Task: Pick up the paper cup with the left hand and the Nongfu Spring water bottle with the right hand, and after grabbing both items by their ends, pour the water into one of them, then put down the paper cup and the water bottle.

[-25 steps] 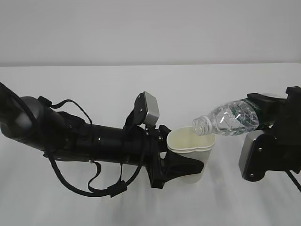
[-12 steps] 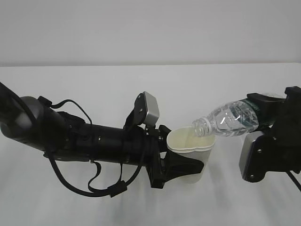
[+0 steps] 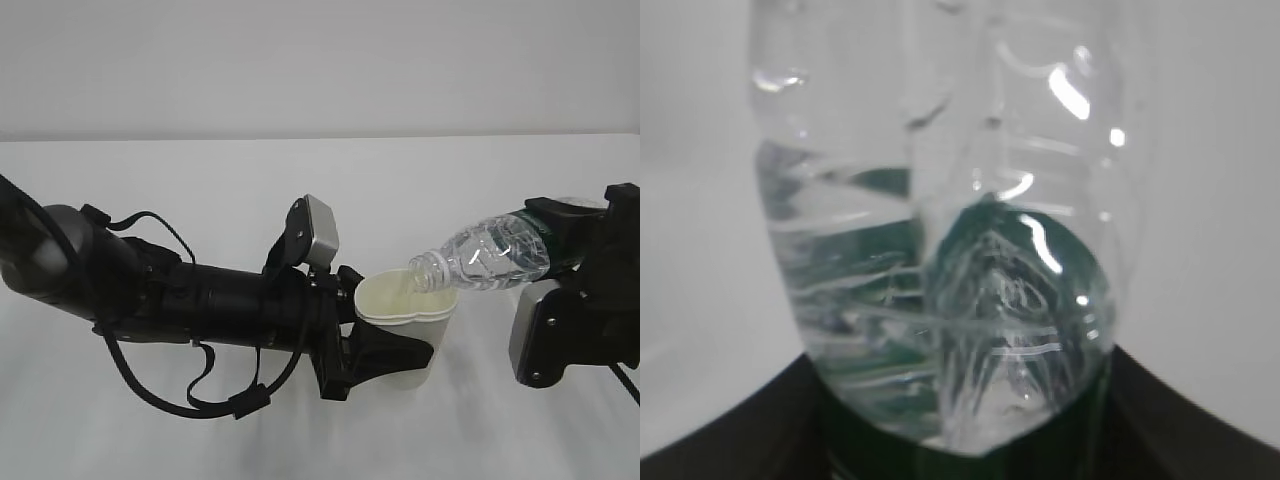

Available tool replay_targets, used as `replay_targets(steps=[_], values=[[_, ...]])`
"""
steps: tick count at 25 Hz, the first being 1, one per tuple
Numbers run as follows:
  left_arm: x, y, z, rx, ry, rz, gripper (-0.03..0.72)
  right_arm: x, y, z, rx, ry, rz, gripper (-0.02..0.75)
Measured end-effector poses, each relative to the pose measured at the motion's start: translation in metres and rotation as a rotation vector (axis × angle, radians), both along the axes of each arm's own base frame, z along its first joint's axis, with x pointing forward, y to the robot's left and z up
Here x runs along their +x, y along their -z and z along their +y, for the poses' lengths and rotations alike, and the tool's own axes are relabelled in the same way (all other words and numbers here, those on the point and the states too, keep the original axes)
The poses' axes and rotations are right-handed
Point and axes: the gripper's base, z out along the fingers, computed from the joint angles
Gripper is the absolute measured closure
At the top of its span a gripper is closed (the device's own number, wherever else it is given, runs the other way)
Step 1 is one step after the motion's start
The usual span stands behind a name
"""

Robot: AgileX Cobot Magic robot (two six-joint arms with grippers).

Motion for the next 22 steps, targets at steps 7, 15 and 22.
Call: replay_targets(steps=[7, 15, 22], values=[[0.0000, 0.0000, 0.0000, 0.000, 0.000, 0.000, 0.246, 0.0000, 0.0000, 0.0000, -0.002, 0.000, -0.001, 0.328], [-0.0001, 0.0002, 0.0000, 0.003, 0.001, -0.001, 0.246, 0.0000, -0.0002, 0.0002, -0.008, -0.003, -0.004, 0.328], [-0.0001, 0.0005, 0.0001, 0.003, 0.001, 0.000, 0.246, 0.0000, -0.0002, 0.0003, -0.017, -0.006, -0.007, 0.328]])
